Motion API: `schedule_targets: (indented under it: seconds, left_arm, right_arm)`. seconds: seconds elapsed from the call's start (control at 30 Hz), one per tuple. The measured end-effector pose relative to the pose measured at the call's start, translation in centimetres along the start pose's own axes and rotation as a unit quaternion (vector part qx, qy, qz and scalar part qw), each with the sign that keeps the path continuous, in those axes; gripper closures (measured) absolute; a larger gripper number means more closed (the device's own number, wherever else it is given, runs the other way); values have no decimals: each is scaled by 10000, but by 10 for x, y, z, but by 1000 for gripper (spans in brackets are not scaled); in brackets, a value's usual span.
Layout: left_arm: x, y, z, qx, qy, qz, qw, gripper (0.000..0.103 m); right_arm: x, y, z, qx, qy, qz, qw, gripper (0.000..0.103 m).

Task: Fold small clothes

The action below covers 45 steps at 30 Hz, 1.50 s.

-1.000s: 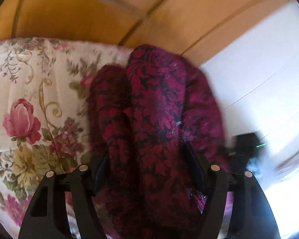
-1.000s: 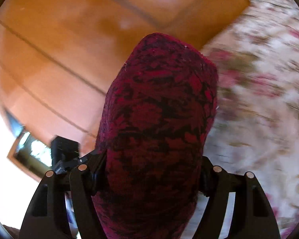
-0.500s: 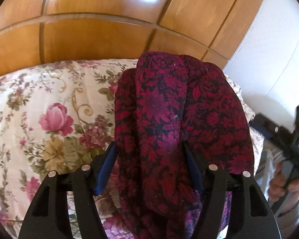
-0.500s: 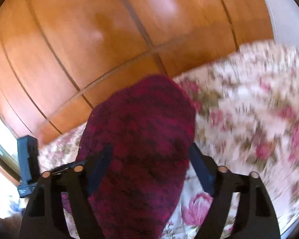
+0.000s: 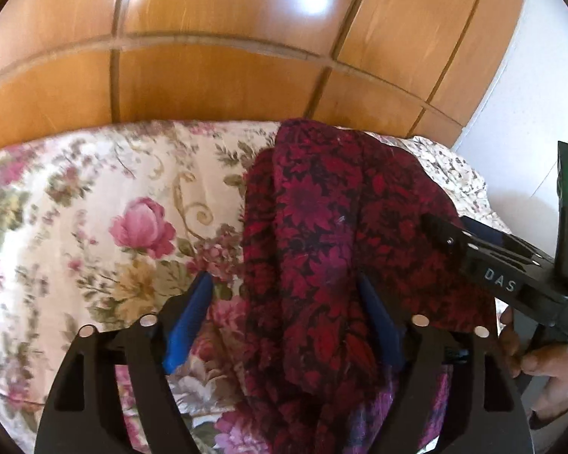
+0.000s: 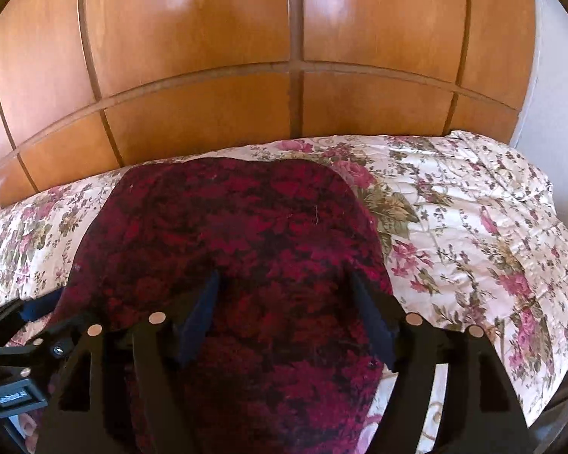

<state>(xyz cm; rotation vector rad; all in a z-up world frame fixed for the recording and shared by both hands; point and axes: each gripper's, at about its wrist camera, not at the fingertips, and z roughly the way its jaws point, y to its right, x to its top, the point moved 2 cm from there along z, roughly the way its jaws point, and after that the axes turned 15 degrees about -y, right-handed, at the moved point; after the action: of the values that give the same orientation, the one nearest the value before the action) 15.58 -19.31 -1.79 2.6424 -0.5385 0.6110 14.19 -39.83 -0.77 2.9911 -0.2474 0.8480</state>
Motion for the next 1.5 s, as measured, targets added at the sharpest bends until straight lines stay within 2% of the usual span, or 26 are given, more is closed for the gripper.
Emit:
schedule_targets:
  seconds: [0.03,0.13,0.43,0.63,0.83,0.93,1.13,1.3,1.5]
  left_arm:
    - [-1,2,-3,38,24,31,10000,25]
    - [-4,6,-11,177,115,104,9997,23]
    - [-12,17,-37,535,479,199,9972,18]
    - [-25,19,-52,812,686,224,9941,10]
    - [-45,20,-65,1028,791,228,9913,8]
    - [-56,15,-70,1035,825,97,9912,4]
    - [-72,5,-77,1037,805,-60,9913,4]
    - [-82,4,-79,1232,837,-49,9888,4]
    - [-86,-4,-85,1226,887,-127,9884,4]
  right_arm:
    - [-4,3,-5,37,14,102,9999,19]
    - [-12,7,-16,87,76,377,9992,13]
    - [-36,8,-60,-189,506,849,9949,4]
    - [-64,-2,-89,-598,750,1003,9903,3]
    - [-96,-29,-105,-1076,886,989,9853,2]
    - [-110,-40,-106,-1096,871,1089,9842,2]
    - [-130,-52,-107,-1126,846,1226,9824,2]
    - [-132,-60,-108,-1059,821,1263,9829,2]
    - [-133,-65,-110,-1136,807,1208,9828,2]
